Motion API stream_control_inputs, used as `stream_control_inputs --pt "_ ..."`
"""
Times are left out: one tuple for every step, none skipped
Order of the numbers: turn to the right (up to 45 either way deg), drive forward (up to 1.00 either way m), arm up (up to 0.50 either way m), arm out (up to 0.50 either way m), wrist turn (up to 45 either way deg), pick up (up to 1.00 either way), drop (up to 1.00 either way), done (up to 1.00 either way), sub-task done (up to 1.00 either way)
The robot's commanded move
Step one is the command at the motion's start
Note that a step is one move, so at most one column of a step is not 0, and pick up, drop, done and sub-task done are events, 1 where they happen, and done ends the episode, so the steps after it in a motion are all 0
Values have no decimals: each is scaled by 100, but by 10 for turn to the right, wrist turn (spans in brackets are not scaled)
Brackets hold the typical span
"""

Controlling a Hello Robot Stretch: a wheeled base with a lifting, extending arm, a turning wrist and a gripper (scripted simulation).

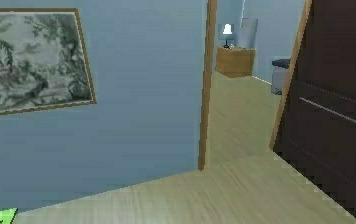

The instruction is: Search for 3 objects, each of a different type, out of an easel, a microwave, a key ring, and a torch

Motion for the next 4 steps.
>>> stream_control_inputs --pt "210 0 0 0 0 0 0 0 0" --pt "0 40 0 0 0 0 0 0 0" --pt "450 0 0 0 0 0 0 0 0" --pt "30 0 0 0 0 0 0 0 0"
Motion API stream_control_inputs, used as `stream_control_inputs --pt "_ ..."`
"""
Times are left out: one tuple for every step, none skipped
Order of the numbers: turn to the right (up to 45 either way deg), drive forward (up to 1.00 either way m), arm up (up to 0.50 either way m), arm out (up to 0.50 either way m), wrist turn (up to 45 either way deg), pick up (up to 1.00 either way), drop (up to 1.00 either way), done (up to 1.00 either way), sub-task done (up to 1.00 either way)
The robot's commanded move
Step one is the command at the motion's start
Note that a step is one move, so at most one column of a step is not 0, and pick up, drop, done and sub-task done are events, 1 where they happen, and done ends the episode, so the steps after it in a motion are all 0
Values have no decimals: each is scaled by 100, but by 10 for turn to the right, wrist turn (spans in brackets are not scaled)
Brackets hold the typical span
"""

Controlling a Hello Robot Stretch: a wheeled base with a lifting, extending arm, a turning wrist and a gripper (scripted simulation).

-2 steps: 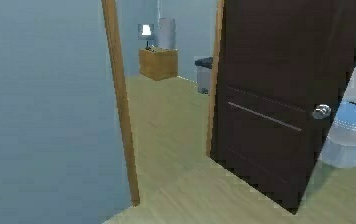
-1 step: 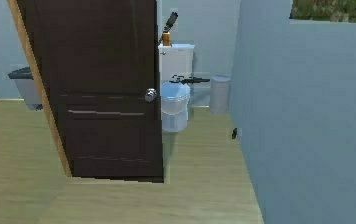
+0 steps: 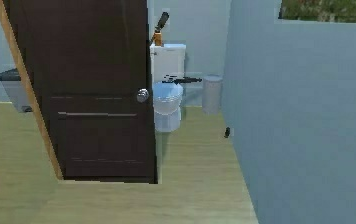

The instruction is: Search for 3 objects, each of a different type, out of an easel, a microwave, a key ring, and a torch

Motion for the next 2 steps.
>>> stream_control_inputs --pt "90 0 0 0 0 0 0 0 0" --pt "0 100 0 0 0 0 0 0 0"
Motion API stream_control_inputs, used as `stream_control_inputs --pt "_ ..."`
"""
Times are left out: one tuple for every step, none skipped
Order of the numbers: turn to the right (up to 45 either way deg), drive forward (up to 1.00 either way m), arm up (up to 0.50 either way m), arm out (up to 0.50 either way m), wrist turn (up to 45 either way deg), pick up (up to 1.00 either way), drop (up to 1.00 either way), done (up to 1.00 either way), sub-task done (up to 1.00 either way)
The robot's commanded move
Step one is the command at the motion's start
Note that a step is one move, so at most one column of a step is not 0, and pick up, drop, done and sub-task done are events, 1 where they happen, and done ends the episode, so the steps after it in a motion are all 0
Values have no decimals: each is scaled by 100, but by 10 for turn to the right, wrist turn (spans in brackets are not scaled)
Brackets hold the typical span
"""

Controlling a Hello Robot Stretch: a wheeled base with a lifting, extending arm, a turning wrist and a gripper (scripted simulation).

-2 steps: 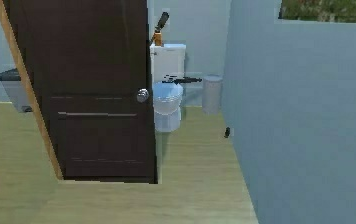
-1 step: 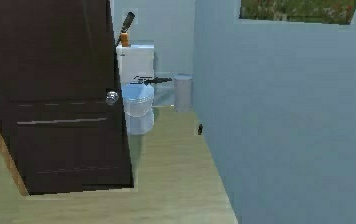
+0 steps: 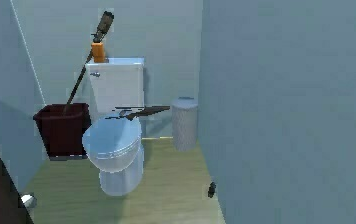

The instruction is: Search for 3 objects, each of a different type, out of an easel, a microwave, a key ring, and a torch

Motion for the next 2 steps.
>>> stream_control_inputs --pt "0 35 0 0 0 0 0 0 0" --pt "-210 0 0 0 0 0 0 0 0"
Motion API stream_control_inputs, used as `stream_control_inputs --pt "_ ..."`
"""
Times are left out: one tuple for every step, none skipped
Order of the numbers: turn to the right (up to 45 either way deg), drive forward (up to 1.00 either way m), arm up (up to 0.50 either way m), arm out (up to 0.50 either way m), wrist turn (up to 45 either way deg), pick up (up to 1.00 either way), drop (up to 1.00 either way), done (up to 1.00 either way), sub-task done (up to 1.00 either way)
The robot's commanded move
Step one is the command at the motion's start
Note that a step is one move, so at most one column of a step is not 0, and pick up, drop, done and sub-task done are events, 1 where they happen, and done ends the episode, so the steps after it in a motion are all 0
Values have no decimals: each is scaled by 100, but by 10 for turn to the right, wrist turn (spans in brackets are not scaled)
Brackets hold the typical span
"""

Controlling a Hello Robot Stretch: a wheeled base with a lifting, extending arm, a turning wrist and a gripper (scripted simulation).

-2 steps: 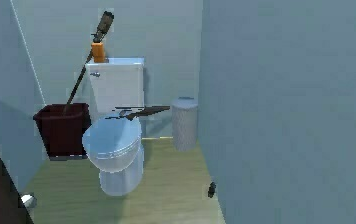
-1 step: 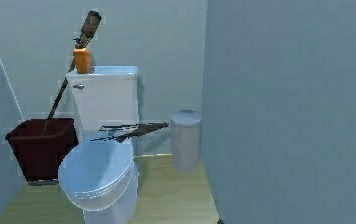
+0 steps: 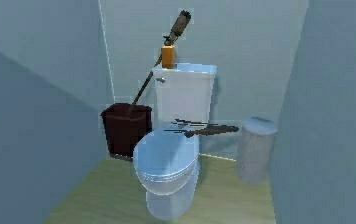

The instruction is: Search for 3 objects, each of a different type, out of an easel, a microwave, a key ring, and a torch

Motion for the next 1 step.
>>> stream_control_inputs --pt "0 15 0 0 0 0 0 0 0"
